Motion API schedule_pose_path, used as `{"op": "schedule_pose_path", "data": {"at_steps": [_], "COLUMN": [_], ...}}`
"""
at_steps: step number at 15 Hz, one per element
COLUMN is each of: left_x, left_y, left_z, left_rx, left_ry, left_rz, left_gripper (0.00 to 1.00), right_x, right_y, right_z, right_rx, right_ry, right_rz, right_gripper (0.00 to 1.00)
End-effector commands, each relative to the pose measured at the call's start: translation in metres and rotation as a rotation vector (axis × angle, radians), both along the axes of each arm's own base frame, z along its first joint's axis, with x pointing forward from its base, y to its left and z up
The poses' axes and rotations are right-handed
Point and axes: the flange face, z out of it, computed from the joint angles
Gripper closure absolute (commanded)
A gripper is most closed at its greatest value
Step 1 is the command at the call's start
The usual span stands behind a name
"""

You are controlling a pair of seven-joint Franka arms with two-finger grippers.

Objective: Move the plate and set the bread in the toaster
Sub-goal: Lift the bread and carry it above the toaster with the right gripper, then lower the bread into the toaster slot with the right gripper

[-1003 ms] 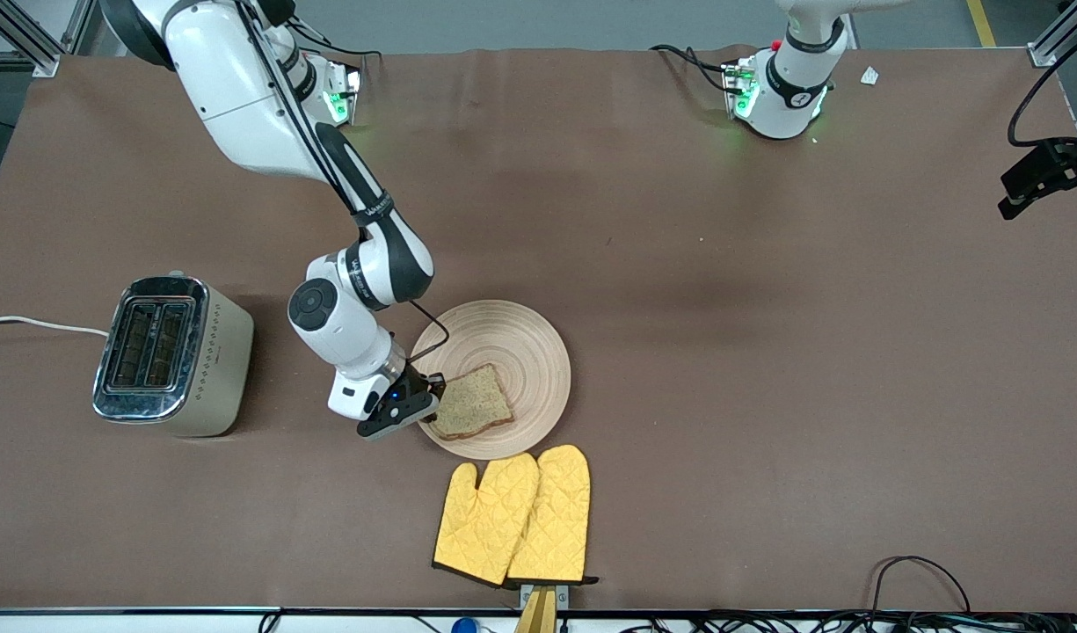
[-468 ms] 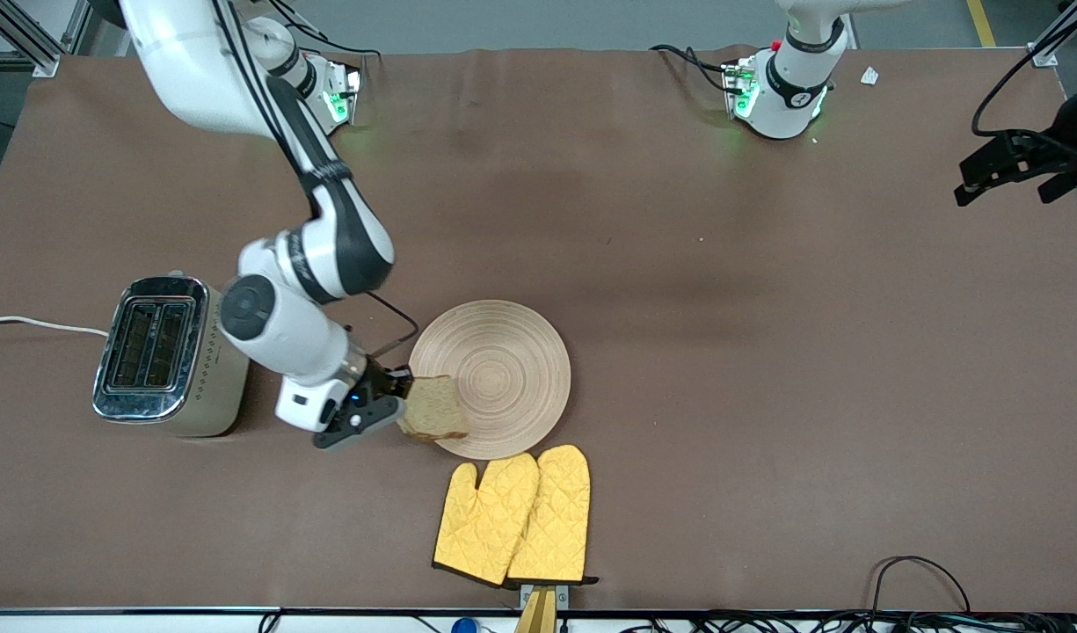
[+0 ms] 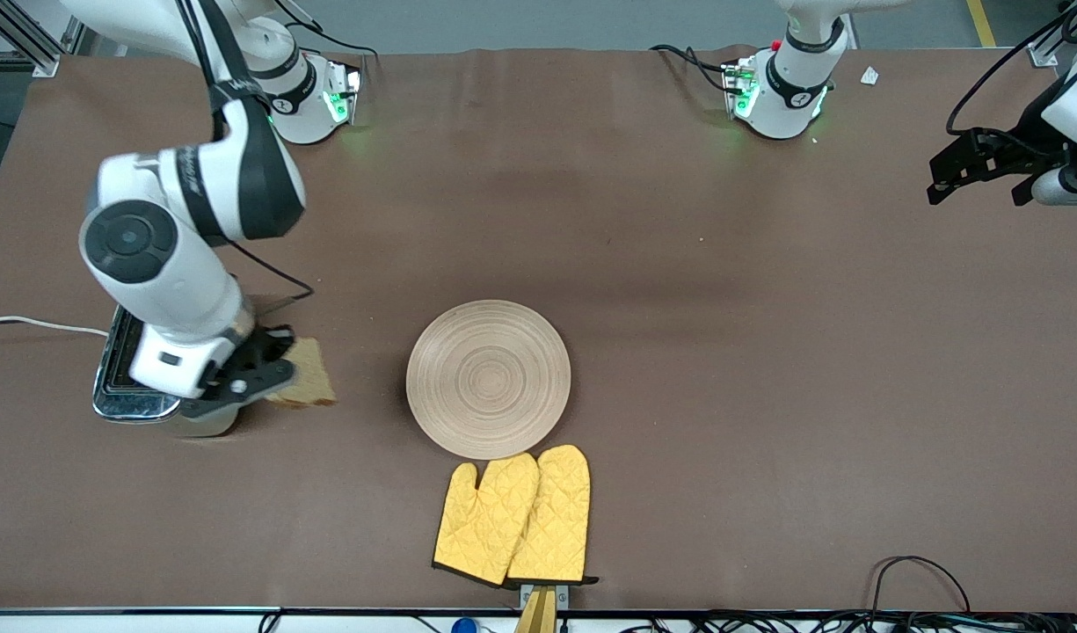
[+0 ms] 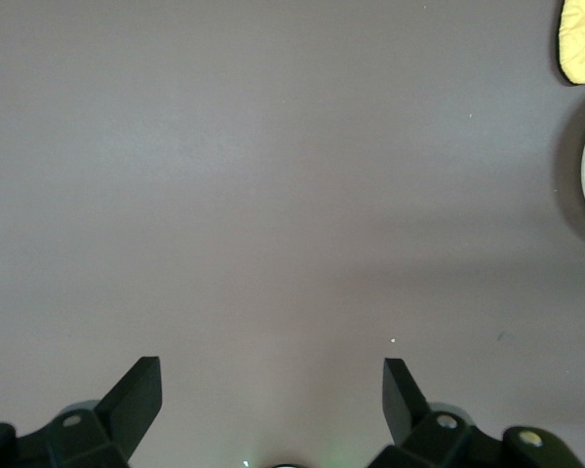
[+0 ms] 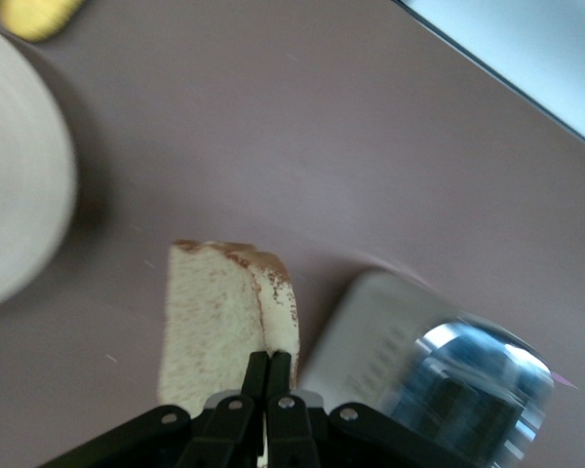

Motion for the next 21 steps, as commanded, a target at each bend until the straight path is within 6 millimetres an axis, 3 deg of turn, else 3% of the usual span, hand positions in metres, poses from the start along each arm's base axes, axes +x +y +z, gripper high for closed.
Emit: {"op": "schedule_pose_path", "data": {"at_steps": [1,4,6,8,15,21], "left_x": [-0.002,-0.004,-0.004,-0.001,0.002,0.002], "left_y": [-0.002,0.000,0.003,0.002,0.003,0.004], "left_z": [0.003,0.002,0.002,-0.001,-0.003,-0.003], "left_rx": [0.042,0.042,0.041,0.040,0.037,0.035], "left_ry": [-0.016,-0.004,0.003,0.003,0.003,0.001], "left_rz": [-0.005,-0.008,-0.002,-0.003,0.004,0.005], "left_gripper": [0.00,0.00,0.00,0.00,0.00,0.00], "right_x": [0.000,0.002,-0.001,-0.004,-0.008,-0.024], "right_y": [-0.043,-0.089,-0.108,-0.110,-0.129,-0.136], "right_z": [0.044,0.052,0.042,0.025,0.005,-0.010], "right_rx": [-0.176,-0.300,-0.331,-0.392,-0.440,-0.449], "right_ry": [-0.013,-0.025,-0.063,-0.060,-0.065,-0.105], "right_rz": [-0.075,-0.180,-0.401,-0.428,-0.460,-0.378], "right_gripper": [1.00,1.00,1.00,1.00,1.00,1.00]}}
